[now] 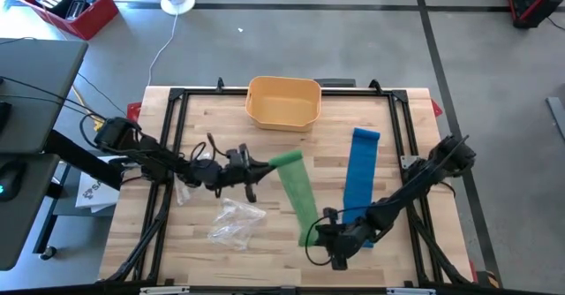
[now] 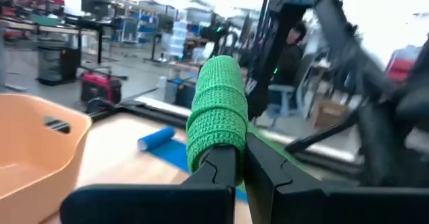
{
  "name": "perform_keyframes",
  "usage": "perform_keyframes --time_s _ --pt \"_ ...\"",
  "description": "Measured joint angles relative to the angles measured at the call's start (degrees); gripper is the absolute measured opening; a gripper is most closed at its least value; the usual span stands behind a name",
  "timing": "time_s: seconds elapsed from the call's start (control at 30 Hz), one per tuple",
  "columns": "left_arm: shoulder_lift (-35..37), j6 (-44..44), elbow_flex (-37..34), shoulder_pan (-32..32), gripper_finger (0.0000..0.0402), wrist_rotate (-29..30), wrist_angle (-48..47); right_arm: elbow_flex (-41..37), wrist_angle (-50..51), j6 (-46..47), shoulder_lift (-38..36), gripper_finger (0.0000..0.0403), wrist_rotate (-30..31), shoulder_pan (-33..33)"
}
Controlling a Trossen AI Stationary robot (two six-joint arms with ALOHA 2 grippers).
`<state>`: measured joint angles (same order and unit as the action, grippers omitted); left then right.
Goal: Roll bandage
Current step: Roll the green bandage
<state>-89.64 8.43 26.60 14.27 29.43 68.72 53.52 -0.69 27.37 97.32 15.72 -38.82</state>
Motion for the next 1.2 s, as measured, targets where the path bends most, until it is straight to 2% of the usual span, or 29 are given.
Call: perform_keyframes --time_s 0.1,0.23,0.33,0.5,0.67,0.7,0.77,0.87,0.97,1.03,1.1,1.2 --pt "-2.02 1.33 0.63 -0.72 0.0005 -0.34 -3.94 1.28 -0.7 -6.03 -5.05 0.0 3.12 0.58" --pt "-6.16 3.26 2.35 0.44 0.0005 -2.9 -9.94 3.32 0.99 -12.73 -11.28 0.0 11.8 0.65" --pt "-9.95 4.55 3.91 2.02 0.0005 -4.33 -10.91 5.09 2.96 -17.08 -14.99 0.0 18.39 0.89" --pt "-15.43 4.98 7.21 4.63 0.0005 -9.69 -10.89 8.82 12.6 -16.01 -20.66 0.0 27.89 2.49" --pt "-18.44 4.82 11.59 6.73 0.0005 -15.56 -10.84 9.72 20.62 -13.72 -24.08 0.0 28.68 8.01" --pt "-18.48 4.48 12.09 7.14 0.0005 -15.3 -11.07 9.74 21.42 -13.51 -24.19 0.0 27.34 9.25" --pt "-18.2 4.54 12.88 7.71 0.0005 -11.0 -12.97 9.74 21.67 -15.06 -23.84 0.0 20.78 11.03" --pt "-17.14 5.28 12.68 7.6 0.0005 -2.63 -15.3 9.74 19.38 -17.04 -22.08 0.0 6.06 11.06" --pt "-15.54 6.83 12.67 5.94 0.0005 3.37 -15.1 9.74 16.52 -16.51 -19.5 0.0 -7.49 9.29" --pt "-13.67 7.86 12.68 4.1 0.0005 3.94 -14.81 9.74 14.97 -13.3 -17.14 0.0 -13.62 7.94" --pt "-11.19 8.03 12.66 2.44 0.0005 2.96 -13.84 9.74 13.96 -10.33 -14.08 0.0 -17.05 6.77" --pt "-7.44 8.0 12.73 0.35 0.0005 -2.23 -11.22 9.74 13.8 -7.23 -8.75 0.0 -20.01 5.18"
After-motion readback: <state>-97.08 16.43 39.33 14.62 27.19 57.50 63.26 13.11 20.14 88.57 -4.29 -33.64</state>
